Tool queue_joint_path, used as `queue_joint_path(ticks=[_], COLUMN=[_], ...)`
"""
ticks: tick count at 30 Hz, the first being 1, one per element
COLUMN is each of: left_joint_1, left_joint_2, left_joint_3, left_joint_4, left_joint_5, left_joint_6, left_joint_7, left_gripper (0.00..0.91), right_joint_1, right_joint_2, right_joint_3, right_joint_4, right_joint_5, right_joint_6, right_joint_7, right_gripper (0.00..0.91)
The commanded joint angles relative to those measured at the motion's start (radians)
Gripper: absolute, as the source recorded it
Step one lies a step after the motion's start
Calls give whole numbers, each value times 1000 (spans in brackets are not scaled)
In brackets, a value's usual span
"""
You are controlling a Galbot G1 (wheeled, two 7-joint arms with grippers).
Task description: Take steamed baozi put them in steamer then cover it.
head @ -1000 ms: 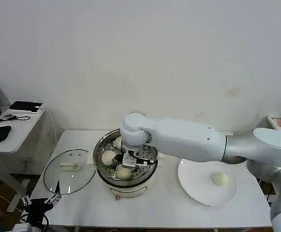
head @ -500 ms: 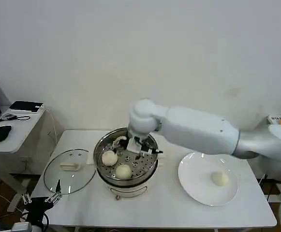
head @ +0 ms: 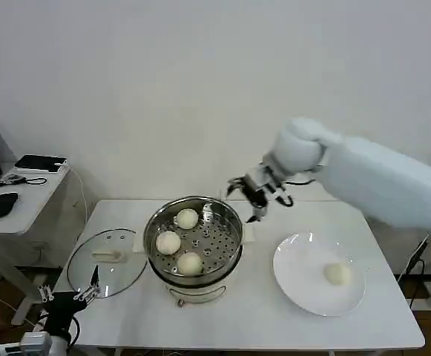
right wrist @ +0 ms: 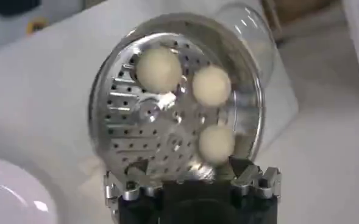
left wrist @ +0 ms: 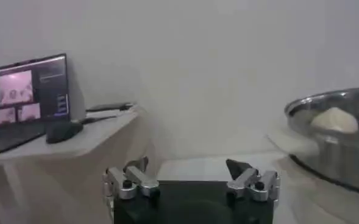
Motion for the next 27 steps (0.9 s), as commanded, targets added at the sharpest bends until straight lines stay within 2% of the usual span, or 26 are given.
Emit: queue_joint_path(ticks=[1,7,11,20,23,27], left_joint_1=[-5,12,17,24,28,25], left_joint_2=[6,10,12,11,9,12], left_joint_3=[15,22,25,38,39,31], left_joint_4=[1,-20,-30,-5,-1,4], left_joint_5=[-5,-2,-2,5,9,8], left_joint_6=[2,5,7,6,4,5], left_joint_7=[1,2,4,0,1,0], left_gripper=[907,907,907,907,907,907], right_joint_1=[-130,-338,-414,-466,-478,-488], right_joint_2=[-259,-318,-337,-289,-268,-260], right_joint_3=[41,142,148,169,168,166], right_joint_4=[-14,-23,-36,-119,-143,-156], right_joint_5=[66,27,10,-134,-194,-240], right_joint_6=[-230,-293,-305,-265,-224,-207], right_joint_7=[5,-7,-9,23,20,5], right_gripper=[907,907,907,907,907,907])
